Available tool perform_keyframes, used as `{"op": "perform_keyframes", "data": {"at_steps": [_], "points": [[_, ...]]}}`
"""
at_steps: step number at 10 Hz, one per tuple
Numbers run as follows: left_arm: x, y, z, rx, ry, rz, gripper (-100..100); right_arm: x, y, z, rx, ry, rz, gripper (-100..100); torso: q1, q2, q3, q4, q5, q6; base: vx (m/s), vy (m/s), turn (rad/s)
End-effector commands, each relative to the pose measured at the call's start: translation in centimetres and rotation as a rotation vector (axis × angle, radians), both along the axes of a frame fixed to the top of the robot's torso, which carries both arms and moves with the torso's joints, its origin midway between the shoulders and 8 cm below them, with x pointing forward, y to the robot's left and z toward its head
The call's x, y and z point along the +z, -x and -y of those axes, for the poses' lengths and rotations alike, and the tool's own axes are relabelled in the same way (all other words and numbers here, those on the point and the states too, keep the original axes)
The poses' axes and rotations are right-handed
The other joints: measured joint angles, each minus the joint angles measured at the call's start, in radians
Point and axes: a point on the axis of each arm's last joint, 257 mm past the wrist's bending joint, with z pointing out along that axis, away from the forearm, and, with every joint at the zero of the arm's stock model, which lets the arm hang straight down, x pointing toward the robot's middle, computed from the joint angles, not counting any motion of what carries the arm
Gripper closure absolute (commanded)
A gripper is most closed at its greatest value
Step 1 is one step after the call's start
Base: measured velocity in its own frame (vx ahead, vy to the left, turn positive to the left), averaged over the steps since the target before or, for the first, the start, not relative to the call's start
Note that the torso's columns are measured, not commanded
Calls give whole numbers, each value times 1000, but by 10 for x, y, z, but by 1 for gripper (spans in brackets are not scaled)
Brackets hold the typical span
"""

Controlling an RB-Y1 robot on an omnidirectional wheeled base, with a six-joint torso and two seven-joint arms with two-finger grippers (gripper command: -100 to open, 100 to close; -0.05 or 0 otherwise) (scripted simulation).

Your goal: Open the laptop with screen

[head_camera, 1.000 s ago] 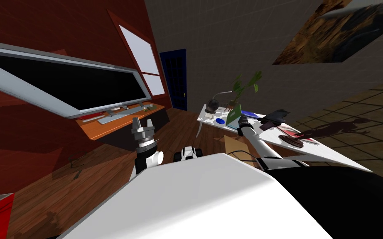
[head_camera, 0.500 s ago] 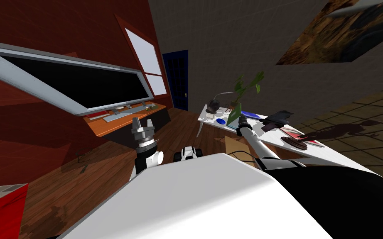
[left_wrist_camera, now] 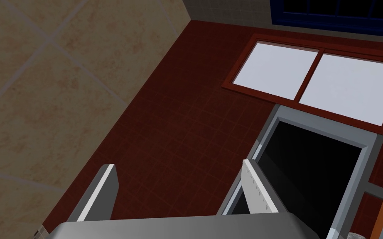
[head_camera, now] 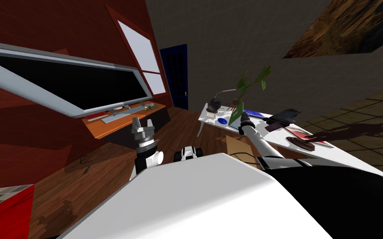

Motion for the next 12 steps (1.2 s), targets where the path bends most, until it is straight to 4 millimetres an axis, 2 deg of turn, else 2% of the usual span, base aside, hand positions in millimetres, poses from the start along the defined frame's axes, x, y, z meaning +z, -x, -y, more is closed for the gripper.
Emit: {"op": "perform_keyframes", "data": {"at_steps": [1, 2, 3, 5, 8, 12], "points": [[0, 0, 0, 0, 0, 0, 0, -28, 3, -10, 0, -29, -21, 100, -3, 0, 1, -2, -5, 4, -51, -27, 25], [0, 0, 0, 0, 0, 0, 0, -1, -3, -5, 1, -3, 13, 100, -7, -1, 0, -3, -7, 6, -25, 1, 33], [0, 0, 0, 0, 0, 0, 0, 0, -9, -15, 3, -44, 72, 100, -9, -5, -3, -3, -5, 7, -80, -73, 39], [0, 0, 0, 0, 0, 0, 0, -5, -12, -23, 2, -92, 120, 100, -14, -2, -2, 1, -2, 6, -116, -135, 59], [0, 0, 0, 0, 0, 0, 0, -12, -16, -35, 0, -163, 192, 100, -9, -2, -1, -1, -3, 10, -109, -121, 13], [0, 0, 0, 0, 0, 0, 0, -14, -18, -39, -1, -187, 216, 100, 3, -12, -8, -3, 1, -4, -32, -32, -30]]}}
